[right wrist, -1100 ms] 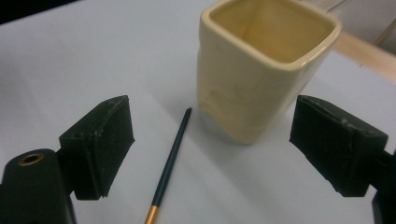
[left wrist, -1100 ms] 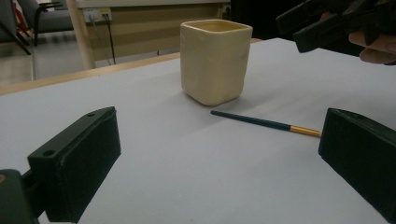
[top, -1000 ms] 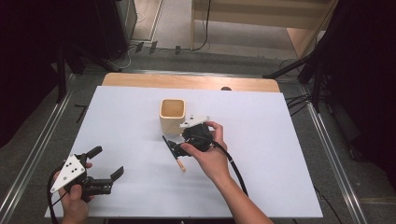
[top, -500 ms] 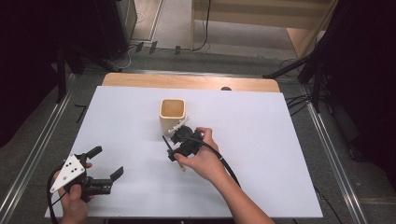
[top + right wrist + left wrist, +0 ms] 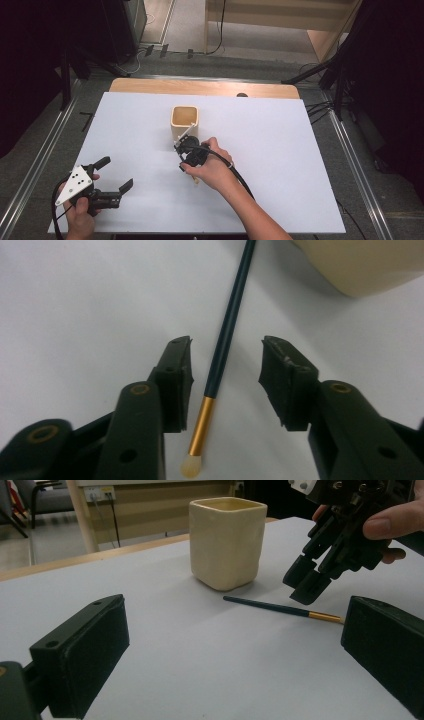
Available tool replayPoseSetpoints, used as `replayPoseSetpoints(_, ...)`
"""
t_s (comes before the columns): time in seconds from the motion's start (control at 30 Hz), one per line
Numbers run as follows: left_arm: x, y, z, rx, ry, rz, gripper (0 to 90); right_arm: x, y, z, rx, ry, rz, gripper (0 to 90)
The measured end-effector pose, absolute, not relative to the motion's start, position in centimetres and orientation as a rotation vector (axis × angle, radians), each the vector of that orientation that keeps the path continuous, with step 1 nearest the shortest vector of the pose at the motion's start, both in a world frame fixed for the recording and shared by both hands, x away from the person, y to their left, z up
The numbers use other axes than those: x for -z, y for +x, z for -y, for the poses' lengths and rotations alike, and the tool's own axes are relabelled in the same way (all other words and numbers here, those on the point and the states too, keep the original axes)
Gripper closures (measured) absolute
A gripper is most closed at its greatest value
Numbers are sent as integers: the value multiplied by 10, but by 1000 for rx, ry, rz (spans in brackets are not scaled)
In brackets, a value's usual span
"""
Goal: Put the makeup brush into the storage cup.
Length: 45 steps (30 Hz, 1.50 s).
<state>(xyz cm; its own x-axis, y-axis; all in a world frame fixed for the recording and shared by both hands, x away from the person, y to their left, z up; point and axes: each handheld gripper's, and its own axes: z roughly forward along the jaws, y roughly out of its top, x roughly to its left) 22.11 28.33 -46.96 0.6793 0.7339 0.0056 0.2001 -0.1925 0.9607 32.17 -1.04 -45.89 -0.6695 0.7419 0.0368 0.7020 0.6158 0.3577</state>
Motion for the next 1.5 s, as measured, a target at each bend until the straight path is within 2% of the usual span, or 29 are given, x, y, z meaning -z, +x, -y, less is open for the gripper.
replayPoseSetpoints(0.4, 470, 222, -283, -572, 1733, -756, 0, 470, 326, 4, -402, 1354, -2774, 737)
replayPoseSetpoints(0.7, 471, 223, -282, -567, 1739, -763, 0, 475, 319, -2, -355, 1297, -2734, 841)
replayPoseSetpoints(1.1, 469, 225, -267, -564, 1768, -767, 0, 476, 307, 21, -599, 1278, -2661, 845)
replayPoseSetpoints(1.5, 453, 231, -221, -535, 1792, -689, 0, 455, 274, 77, -920, 1243, -2492, 846)
